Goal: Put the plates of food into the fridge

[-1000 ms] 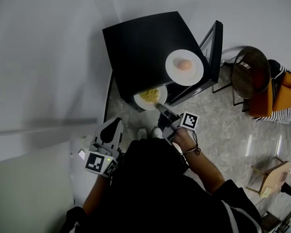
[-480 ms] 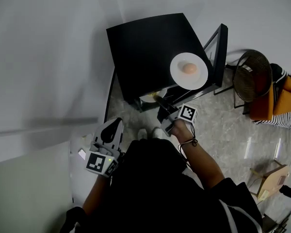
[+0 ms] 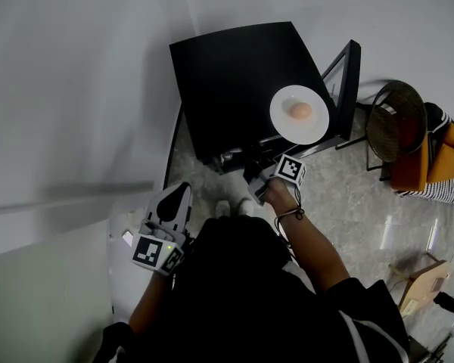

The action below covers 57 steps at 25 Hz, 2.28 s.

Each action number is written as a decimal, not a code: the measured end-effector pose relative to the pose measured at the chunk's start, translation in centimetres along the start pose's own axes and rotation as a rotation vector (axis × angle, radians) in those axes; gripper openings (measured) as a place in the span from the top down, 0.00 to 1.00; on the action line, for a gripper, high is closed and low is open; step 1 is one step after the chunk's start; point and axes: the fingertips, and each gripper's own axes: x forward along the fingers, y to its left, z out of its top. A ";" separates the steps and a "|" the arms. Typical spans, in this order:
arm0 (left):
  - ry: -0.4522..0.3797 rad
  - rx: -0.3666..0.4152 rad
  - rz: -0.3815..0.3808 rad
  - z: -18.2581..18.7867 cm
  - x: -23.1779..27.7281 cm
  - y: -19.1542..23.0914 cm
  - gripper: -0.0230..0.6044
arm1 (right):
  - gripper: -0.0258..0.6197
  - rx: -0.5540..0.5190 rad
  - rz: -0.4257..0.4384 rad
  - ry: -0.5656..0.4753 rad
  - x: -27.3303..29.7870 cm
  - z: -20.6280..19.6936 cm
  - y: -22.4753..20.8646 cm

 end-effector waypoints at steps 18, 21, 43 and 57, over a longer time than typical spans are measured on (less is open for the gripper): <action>0.023 0.069 0.007 0.6 -0.1 -0.1 0.92 | 0.91 0.031 -0.015 -0.020 2.9 0.6 -1.1; 0.017 0.063 0.005 0.9 0.0 -0.3 0.92 | 0.91 0.048 -0.026 -0.029 2.7 0.6 -1.2; -0.004 0.038 -0.069 0.6 1.0 -3.4 0.92 | 0.92 -0.455 0.052 0.063 -5.1 -2.8 5.7; -0.006 0.069 -0.130 0.7 2.2 -4.6 0.92 | 0.92 -0.920 0.159 0.107 -8.5 -6.2 15.4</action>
